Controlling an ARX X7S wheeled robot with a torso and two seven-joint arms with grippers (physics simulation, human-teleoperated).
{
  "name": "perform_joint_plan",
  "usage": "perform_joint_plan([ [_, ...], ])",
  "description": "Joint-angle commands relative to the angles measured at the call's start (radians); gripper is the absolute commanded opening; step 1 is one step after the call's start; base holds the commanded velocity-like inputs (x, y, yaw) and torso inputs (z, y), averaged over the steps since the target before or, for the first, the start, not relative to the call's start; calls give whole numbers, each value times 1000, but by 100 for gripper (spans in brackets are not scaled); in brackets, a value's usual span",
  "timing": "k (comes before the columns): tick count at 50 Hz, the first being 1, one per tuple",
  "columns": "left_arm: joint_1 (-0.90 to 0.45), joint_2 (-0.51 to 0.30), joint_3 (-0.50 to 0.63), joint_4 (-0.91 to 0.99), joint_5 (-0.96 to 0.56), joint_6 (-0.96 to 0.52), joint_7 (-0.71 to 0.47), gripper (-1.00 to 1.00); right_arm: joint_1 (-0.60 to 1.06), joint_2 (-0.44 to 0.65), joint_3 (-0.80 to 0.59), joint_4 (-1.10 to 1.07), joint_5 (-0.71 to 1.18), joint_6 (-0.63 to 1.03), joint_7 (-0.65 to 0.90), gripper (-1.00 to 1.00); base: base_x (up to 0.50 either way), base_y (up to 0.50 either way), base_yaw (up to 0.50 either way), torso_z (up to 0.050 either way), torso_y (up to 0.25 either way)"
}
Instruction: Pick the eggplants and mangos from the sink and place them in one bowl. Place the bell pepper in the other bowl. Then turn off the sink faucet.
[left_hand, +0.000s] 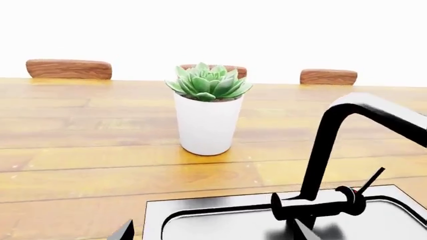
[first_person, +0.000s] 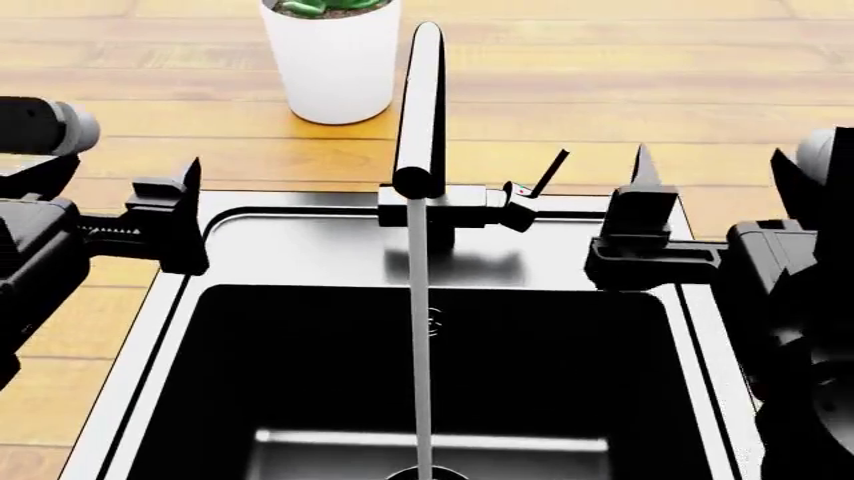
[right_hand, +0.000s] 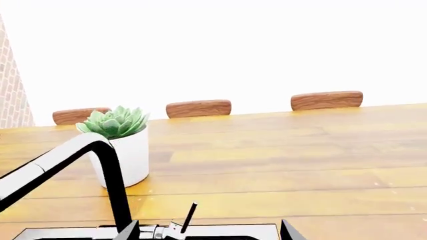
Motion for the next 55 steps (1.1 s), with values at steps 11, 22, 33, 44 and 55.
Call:
perform_joint_plan([
  [11,-162,199,86,-405,196,99,182,100,321,-142,-184,497,-207,-51,-256,100,0,0,0,0,0],
  [22,-178,208,79,-442,204,113,183,100,466,-222,-264,779,-330,-133,-372,100,0,0,0,0,-106],
  [33,-220,223,74,-452,202,104,177,100,475,-236,-265,797,-341,-144,-358,100,0,0,0,4,-250],
  [44,-241,219,67,-440,197,100,176,100,445,-225,-259,767,-348,-195,-374,100,0,0,0,13,-217],
  [55,-264,219,56,-447,189,97,181,100,444,-227,-258,775,-355,-200,-364,100,0,0,0,25,-179],
])
